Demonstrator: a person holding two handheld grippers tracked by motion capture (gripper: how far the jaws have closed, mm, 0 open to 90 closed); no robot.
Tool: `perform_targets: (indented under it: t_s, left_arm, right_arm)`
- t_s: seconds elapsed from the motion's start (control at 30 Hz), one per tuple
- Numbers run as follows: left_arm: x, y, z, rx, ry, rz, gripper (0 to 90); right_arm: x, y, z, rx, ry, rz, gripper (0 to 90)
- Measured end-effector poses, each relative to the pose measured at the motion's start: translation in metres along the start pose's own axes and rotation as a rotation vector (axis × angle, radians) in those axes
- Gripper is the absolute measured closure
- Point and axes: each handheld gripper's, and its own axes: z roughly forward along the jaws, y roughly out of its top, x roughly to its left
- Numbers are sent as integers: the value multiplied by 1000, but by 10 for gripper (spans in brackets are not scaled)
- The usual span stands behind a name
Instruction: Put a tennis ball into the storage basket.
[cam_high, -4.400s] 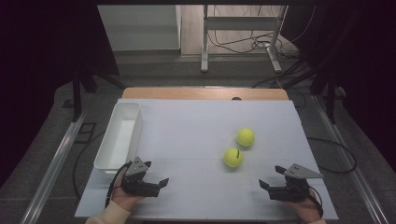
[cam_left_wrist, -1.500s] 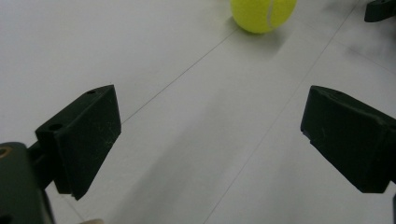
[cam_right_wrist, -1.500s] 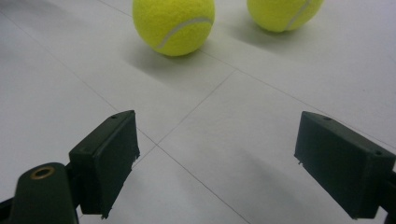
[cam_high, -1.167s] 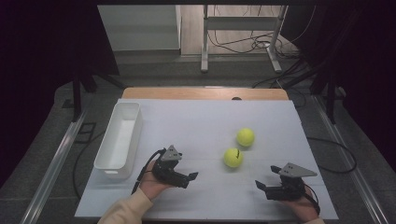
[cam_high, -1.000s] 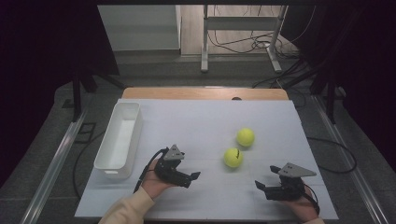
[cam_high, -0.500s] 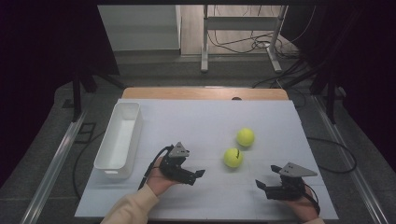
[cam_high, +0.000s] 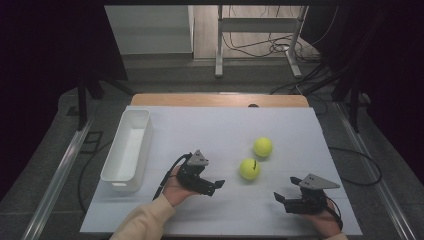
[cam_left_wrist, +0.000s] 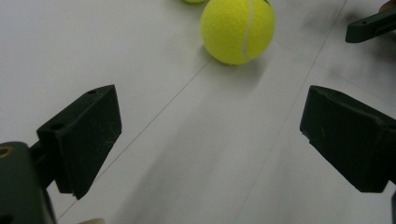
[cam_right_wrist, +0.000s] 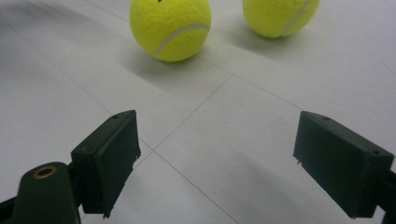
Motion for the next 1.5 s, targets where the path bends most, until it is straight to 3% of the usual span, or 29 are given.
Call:
perform_targets:
  t_s: [0.87, 1.0, 1.5]
  left_arm:
    - [-10, 21, 26, 21, -68, 33, 66]
    - [-12, 24, 31, 28, -73, 38, 66]
    - [-14, 33, 44, 39, -88, 39, 66]
  right_arm:
    - [0, 0, 1, 5, 1, 5, 148]
    - [0, 0, 0, -8, 17, 25, 148]
    - [1, 0, 0, -4, 11, 13, 148]
